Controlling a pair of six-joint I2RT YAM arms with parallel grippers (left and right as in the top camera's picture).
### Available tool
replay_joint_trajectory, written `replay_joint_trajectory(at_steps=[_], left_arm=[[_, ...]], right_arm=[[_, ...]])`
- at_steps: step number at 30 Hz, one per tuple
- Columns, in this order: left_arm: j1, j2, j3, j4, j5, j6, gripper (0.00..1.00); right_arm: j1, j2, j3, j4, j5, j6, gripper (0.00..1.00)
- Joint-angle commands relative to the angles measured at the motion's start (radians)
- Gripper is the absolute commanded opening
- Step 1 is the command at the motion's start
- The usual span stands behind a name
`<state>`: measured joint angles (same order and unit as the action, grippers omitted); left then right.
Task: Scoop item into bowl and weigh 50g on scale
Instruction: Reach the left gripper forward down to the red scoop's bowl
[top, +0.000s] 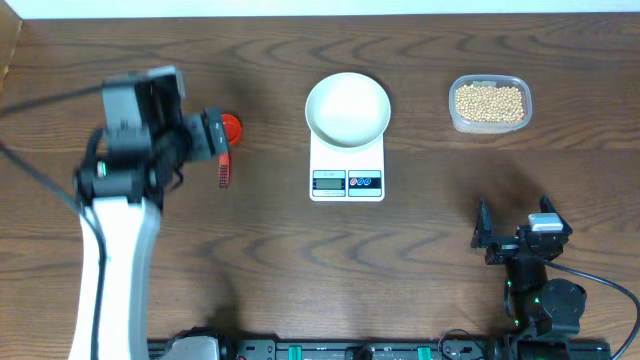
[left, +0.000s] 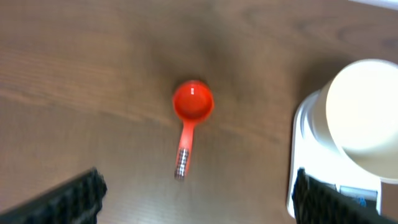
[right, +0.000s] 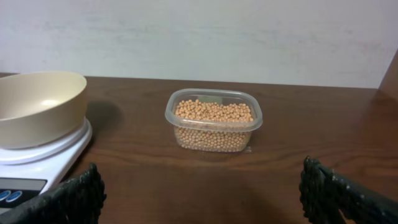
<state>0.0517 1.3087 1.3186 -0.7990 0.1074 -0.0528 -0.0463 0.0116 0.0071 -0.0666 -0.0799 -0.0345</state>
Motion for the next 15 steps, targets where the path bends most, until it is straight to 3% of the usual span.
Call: replay_joint_trajectory(at_steps=[1, 6, 15], left_arm=[[0.004, 0.195, 0.215, -0.095, 0.02, -0.012, 0.98], [0.004, 0.396, 0.304, -0.104, 0.019, 0.014, 0.98], [0.004, 0.555, 0.303, -0.078, 0.013, 0.039, 0.98]], right_arm=[[0.006, -0.006, -0.002, -0.003, -0.009, -0.012, 0.99], [0.006, -0.006, -0.002, -0.003, -0.009, -0.012, 0.99], [0.006, -0.006, -0.002, -0.003, -0.009, -0.012, 0.99]])
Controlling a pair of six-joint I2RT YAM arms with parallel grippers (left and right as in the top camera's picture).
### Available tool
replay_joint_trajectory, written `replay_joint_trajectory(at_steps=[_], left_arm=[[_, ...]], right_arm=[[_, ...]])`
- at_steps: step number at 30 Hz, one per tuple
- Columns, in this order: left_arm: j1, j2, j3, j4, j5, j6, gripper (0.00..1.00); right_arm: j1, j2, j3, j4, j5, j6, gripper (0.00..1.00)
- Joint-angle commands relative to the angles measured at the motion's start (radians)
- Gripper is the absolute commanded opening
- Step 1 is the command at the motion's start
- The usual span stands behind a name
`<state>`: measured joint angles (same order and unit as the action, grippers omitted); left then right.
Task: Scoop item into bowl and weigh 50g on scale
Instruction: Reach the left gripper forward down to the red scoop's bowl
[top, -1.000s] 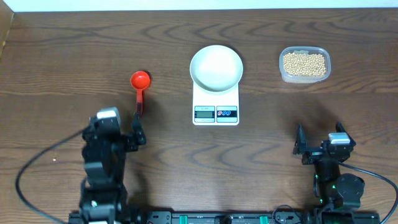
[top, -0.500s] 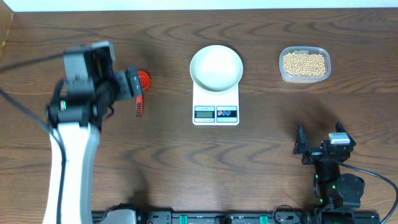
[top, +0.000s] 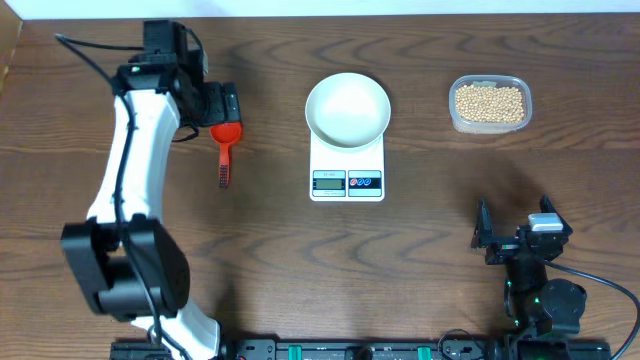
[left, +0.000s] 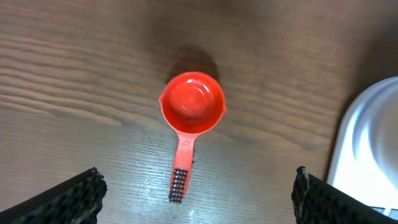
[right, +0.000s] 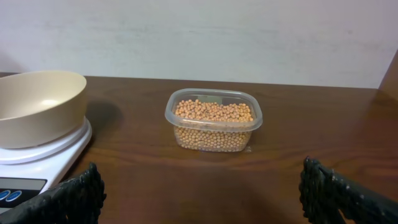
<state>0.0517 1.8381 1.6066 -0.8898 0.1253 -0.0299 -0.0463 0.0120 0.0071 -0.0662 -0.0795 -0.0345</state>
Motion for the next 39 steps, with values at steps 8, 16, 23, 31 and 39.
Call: replay_joint_trajectory(at_steps=[8, 16, 23, 31, 39], left_arm=[[0.013, 0.13, 0.015, 0.058, -0.005, 0.143, 0.95], [0.09, 0.212, 0.015, 0.071, 0.006, 0.146, 0.84], [0.076, 0.28, 0.015, 0.138, 0.006, 0.145, 0.67], [0.073, 0.343, 0.014, 0.177, 0.006, 0.099, 0.58], [0.073, 0.345, 0.014, 0.197, 0.006, 0.066, 0.46]], right_arm=[[0.006, -0.007, -0.002, -0.003, -0.009, -0.012, 0.99], [0.006, -0.007, -0.002, -0.003, -0.009, -0.012, 0.99], [0.006, -0.007, -0.002, -0.003, -0.009, -0.012, 0.99], [0.006, -0.007, -0.002, -0.003, -0.009, -0.012, 0.99], [0.006, -0.007, -0.002, -0.003, -0.009, -0.012, 0.99]])
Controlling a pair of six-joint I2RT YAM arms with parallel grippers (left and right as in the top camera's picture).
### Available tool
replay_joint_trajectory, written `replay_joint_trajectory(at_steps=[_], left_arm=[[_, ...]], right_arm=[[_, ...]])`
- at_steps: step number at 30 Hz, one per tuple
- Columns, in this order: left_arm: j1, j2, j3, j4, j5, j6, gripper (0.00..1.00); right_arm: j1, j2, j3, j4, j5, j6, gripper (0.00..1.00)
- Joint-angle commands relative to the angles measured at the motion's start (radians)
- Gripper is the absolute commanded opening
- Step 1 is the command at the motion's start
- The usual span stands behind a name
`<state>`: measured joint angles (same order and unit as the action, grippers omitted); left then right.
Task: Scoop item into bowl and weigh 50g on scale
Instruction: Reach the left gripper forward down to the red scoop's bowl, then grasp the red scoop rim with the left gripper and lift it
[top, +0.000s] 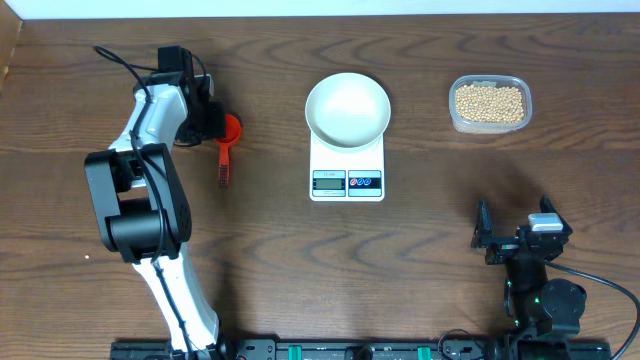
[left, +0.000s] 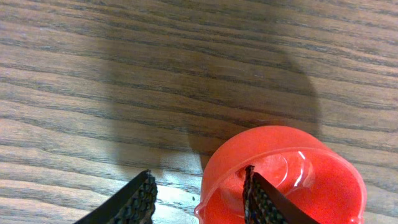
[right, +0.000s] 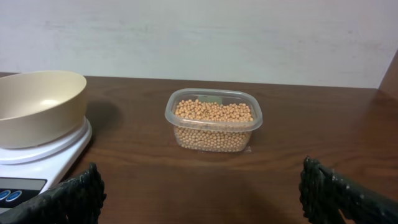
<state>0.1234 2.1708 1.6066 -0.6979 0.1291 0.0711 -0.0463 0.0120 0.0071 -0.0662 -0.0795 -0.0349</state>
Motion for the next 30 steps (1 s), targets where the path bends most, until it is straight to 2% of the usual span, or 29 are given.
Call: replay_joint_trajectory(at_steps=[1, 4, 7, 9, 11, 14, 15, 22, 26, 30], left_arm=[[0.002, 0.013, 0.013, 0.008, 0.002, -0.049, 0.45], [0.002, 0.013, -0.003, 0.029, 0.002, -0.074, 0.42], [0.001, 0.013, -0.014, 0.034, 0.002, -0.074, 0.32], [0.002, 0.013, -0.014, 0.036, 0.002, -0.074, 0.29], [0.002, 0.013, -0.014, 0.038, 0.002, -0.09, 0.24], [0.002, 0.013, -0.014, 0.037, 0.002, -0.104, 0.09], [0.002, 0.012, -0.014, 0.036, 0.002, -0.108, 0.08], [0.002, -0.041, -0.003, 0.026, 0.002, -0.235, 0.07], [0.002, -0.15, -0.003, -0.004, 0.003, -0.325, 0.07], [0.002, -0.322, -0.004, -0.118, 0.013, -0.441, 0.07]], right_arm=[[0.006, -0.007, -0.002, -0.003, -0.009, -0.011, 0.99], [0.006, -0.007, -0.002, -0.003, -0.009, -0.011, 0.99], [0.006, -0.007, -0.002, -0.003, -0.009, -0.011, 0.99], [0.006, -0.007, -0.002, -0.003, -0.009, -0.011, 0.99], [0.006, -0.007, -0.002, -0.003, -0.009, -0.011, 0.99], [0.006, -0.007, -0.002, -0.003, -0.009, -0.011, 0.99], [0.006, -0.007, -0.002, -0.003, -0.009, -0.011, 0.99], [0.006, -0.007, -0.002, -0.003, -0.009, -0.011, 0.99], [0.006, -0.007, -0.002, -0.003, -0.009, -0.011, 0.99], [0.006, -0.007, -0.002, -0.003, -0.009, -0.011, 0.99]])
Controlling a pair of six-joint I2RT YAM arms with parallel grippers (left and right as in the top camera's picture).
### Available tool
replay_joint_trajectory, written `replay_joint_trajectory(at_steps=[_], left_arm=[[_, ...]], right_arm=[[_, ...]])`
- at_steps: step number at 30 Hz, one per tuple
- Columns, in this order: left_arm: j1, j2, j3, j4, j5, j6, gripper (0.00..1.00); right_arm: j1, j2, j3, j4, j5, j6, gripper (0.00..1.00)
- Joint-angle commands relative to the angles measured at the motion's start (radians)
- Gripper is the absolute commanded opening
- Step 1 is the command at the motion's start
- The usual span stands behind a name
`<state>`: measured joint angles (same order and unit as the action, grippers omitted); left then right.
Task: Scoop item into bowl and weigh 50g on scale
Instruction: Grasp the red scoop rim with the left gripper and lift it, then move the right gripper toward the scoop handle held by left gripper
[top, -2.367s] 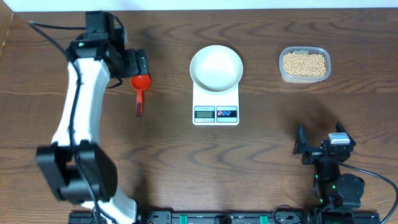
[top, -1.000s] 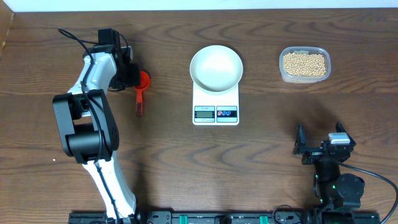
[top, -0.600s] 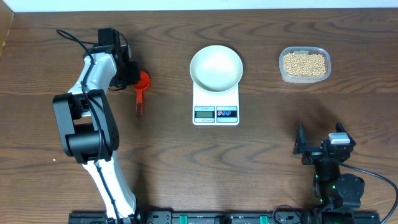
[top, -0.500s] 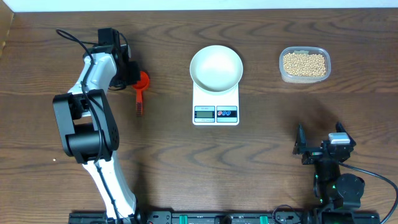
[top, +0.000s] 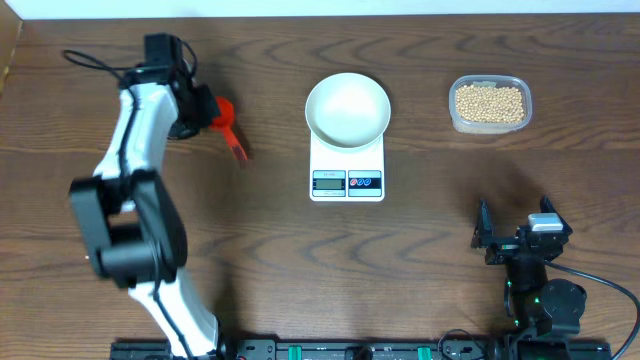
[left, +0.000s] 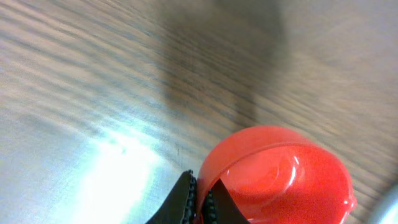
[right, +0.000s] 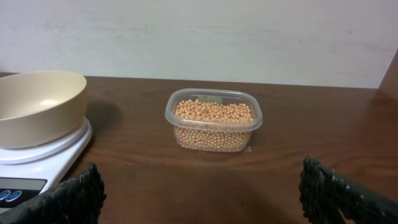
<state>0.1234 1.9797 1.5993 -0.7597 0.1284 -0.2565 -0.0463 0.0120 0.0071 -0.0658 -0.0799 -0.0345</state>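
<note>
A red scoop (top: 227, 122) is at the far left of the table, its handle slanting toward the lower right. My left gripper (left: 200, 200) is shut on the rim of the scoop's cup (left: 280, 174). The white bowl (top: 347, 107) sits on the white scale (top: 347, 170) at the table's middle. A clear tub of beans (top: 489, 103) stands at the far right, also in the right wrist view (right: 213, 121). My right gripper (right: 199, 193) rests open near the front right, well short of the tub.
The table's far edge runs just behind the left arm (top: 140, 110). The scale's display and buttons (top: 347, 181) face the front. A pale wall (right: 199, 37) rises behind the tub.
My left gripper has shut on the scoop's rim, where its fingers straddled it open. The scoop has shifted toward the far edge and turned, its handle now slanting right. The right arm is unchanged.
My left gripper hung open, high above the scoop lying on the table. It then stood lower over the scoop, later with open fingers astride the cup's rim. Now it is shut on the rim and the scoop has turned. The right gripper stayed put.
</note>
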Motion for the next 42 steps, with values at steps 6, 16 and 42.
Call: replay_joint_trajectory(at_steps=[6, 16, 42], left_arm=[[-0.033, -0.367, 0.001, -0.277, 0.123, -0.126, 0.07], [-0.217, -0.591, -0.1, -0.396, 0.122, -0.214, 0.07], [-0.221, -0.706, -0.262, -0.404, 0.123, -0.647, 0.07]], right_arm=[[0.006, -0.007, -0.002, -0.004, -0.009, -0.012, 0.99], [0.006, -0.007, -0.002, -0.004, -0.009, -0.012, 0.99], [0.006, -0.007, -0.002, 0.0, -0.047, 0.189, 0.99]])
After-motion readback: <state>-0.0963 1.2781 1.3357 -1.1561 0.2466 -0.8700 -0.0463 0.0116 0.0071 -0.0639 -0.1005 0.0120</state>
